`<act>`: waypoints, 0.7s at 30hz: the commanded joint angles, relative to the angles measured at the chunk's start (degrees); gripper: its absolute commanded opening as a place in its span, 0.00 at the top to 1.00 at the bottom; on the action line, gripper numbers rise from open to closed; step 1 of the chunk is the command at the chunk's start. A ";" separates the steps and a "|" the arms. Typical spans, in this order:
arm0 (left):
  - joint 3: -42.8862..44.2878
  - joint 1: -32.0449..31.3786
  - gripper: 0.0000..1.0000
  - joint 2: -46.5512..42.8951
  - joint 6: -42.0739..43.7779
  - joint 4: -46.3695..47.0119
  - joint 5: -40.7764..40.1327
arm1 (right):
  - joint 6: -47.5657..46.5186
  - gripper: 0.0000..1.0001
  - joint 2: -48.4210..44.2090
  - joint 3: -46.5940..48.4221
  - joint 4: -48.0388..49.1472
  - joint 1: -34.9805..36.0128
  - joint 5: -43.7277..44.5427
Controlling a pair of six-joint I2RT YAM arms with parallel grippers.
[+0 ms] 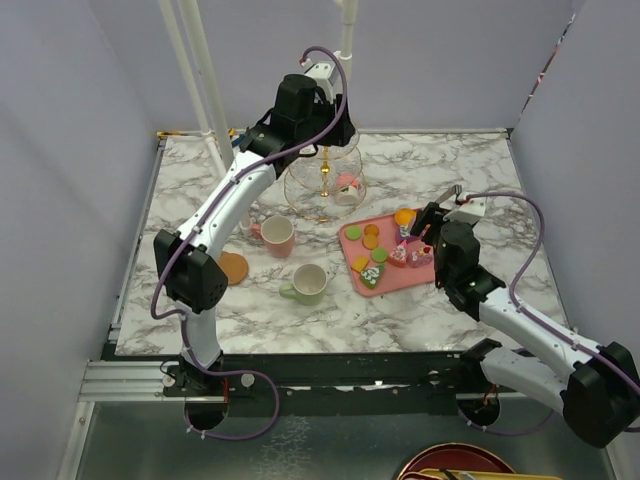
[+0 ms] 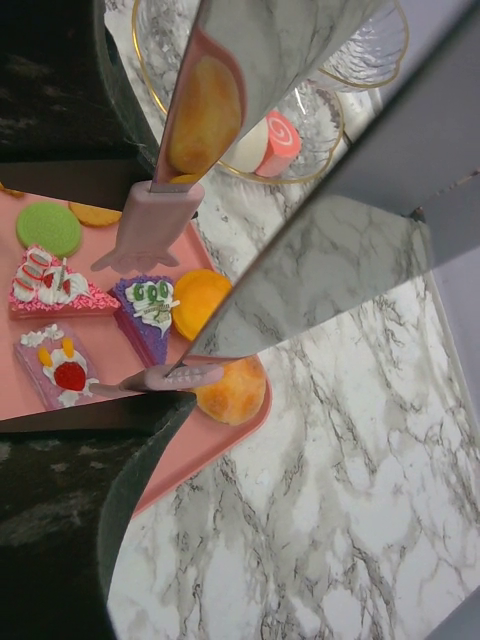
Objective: Serve the afternoon tea
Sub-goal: Adjust the desert table at the center of the board.
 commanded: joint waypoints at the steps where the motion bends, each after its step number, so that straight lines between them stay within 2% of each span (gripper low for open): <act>1: -4.18 -0.09 0.36 -5.96 7.23 0.46 -5.14 | 0.05 0.31 -1.69 0.36 -0.08 -0.33 1.81; 5: -6.58 -0.09 0.28 -7.55 8.65 0.53 -8.67 | 0.23 0.30 -1.73 0.36 0.33 -0.33 1.43; 11: -5.87 -0.12 0.20 -6.18 11.53 0.64 -8.70 | 0.11 0.30 -1.91 0.39 0.36 -0.36 1.50; 17: 0.36 -0.06 0.21 0.10 12.96 0.46 -13.46 | -0.37 0.30 -2.67 0.11 0.62 -0.42 1.59; 21: 4.98 -0.13 0.27 3.98 10.82 0.46 -12.19 | -0.59 0.30 -3.19 0.01 0.65 -0.46 1.63</act>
